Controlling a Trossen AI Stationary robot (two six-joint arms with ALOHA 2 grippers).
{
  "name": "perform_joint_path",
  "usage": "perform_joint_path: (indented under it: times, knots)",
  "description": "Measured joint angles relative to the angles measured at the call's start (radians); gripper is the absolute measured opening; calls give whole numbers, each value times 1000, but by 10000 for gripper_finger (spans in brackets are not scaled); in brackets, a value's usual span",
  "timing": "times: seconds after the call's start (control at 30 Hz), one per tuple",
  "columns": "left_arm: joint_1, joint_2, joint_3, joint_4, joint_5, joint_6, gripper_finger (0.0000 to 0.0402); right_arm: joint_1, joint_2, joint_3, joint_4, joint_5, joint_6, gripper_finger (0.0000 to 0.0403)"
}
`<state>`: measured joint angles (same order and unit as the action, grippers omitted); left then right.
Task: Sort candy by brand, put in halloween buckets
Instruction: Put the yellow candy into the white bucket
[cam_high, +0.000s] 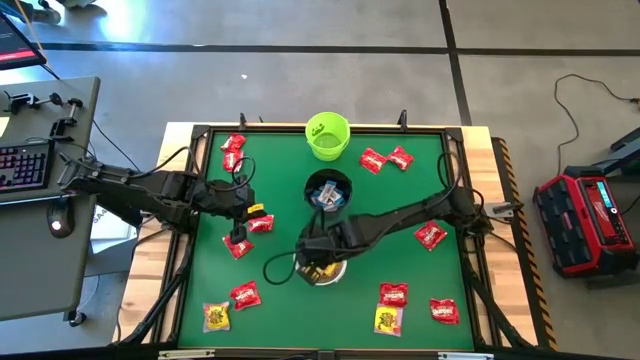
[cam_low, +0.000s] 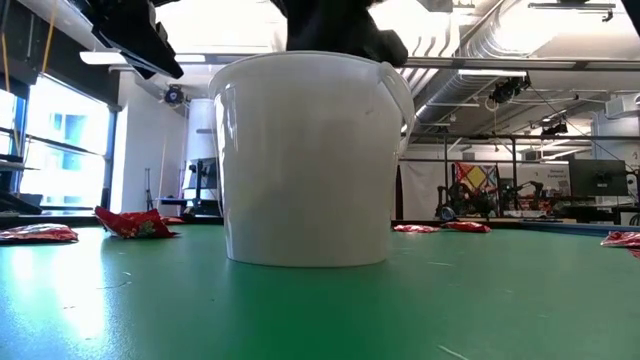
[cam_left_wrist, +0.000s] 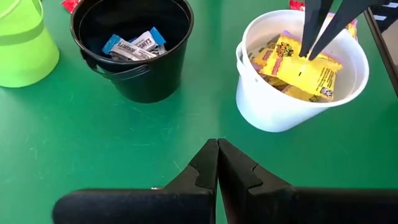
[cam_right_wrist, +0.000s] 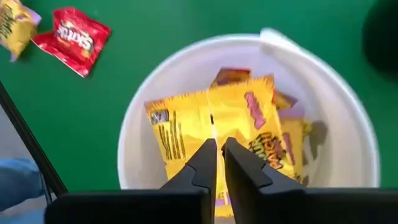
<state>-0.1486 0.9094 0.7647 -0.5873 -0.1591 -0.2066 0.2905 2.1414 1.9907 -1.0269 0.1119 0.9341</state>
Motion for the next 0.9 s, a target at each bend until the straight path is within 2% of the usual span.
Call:
perform_joint_path:
  times: [0.17,0.5,0.73,0.9]
  knots:
    - [0,0,0,0,0,2,0,0,2,-78,62,-11,26,3]
    - [0,-6,0,-72,0,26,0,-11,0,-169,113,-19,29,2]
    - [0,-27,1,-119,0,29,0,-11,-1,-117,107,-14,4,2]
    - [0,-65,1,-139,27,52,0,-11,-8,-32,67,-15,-19,3]
